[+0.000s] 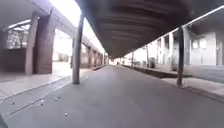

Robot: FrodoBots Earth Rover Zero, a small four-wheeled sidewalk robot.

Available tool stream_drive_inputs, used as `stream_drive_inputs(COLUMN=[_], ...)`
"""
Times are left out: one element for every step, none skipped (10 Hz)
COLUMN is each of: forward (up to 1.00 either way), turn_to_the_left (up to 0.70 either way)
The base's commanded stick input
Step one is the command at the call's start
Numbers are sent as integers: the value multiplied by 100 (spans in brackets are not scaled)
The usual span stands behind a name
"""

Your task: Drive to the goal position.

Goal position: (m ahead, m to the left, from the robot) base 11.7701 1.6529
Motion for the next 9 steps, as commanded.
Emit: stream_drive_inputs(forward=[70, 70, 70, 70, 70, 70, 70, 70, 70], turn_to_the_left=[0, 0, 0, 0, 0, 0, 0, 0, 0])
